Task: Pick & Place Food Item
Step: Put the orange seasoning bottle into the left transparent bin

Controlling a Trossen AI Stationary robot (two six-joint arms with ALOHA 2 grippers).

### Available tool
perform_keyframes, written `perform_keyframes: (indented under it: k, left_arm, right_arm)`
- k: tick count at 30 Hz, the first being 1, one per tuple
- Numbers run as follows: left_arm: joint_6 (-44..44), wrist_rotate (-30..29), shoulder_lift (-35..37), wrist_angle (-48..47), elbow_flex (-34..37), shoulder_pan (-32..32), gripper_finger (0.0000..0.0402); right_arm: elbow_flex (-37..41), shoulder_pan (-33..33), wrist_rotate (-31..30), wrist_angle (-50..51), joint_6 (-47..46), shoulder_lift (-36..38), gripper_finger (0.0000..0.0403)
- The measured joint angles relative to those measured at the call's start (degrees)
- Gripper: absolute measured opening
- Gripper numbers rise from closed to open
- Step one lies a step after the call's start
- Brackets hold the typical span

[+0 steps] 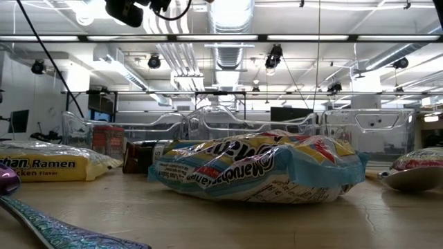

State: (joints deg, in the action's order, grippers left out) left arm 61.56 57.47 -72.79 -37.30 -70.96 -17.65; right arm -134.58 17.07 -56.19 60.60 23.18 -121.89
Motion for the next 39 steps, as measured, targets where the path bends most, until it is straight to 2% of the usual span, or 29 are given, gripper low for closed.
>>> perform_keyframes:
  k: [3, 10, 16, 21, 26, 29, 34, 39]
  left_arm:
    - [0.02, 0.21, 0.00, 0.01, 0.00, 0.08, 0.0203]
    - [-0.02, 1.42, 0.04, 0.17, 0.00, 0.31, 0.0203]
    - [-0.11, 1.75, 0.04, 0.22, 0.00, 0.31, 0.0203]
    - [-0.16, 1.94, 0.04, 0.24, 0.04, 0.31, 0.0204]
    - [-1.69, 2.81, 0.20, 0.55, -0.33, 0.37, 0.0276]
    - [-2.80, 2.79, 0.86, 1.31, -0.37, 0.42, 0.0300]
    - [-6.00, 2.03, 2.51, 1.71, -0.37, -0.17, 0.0299]
    - [-15.39, -2.10, 5.98, 1.86, -0.37, -2.41, 0.0270]
  right_arm:
    - [0.00, -0.34, 2.18, 0.05, 0.16, -0.02, 0.0317]
    - [0.00, -0.51, 2.72, -0.04, 2.48, -0.04, 0.0212]
    - [0.00, -0.54, 2.99, -0.20, 2.95, -0.04, 0.0163]
    - [0.00, -0.56, 3.72, -0.16, 2.62, -0.04, 0.0151]
    - [0.00, -0.60, 3.98, 0.29, -1.22, 0.20, 0.0149]
    - [0.02, -0.67, 4.07, 1.38, -6.15, 1.09, 0.0148]
    - [0.02, -0.43, 5.87, 1.87, -13.41, 2.87, 0.0148]
    - [0.02, -0.49, 9.83, 1.73, -22.97, 5.16, 0.0148]
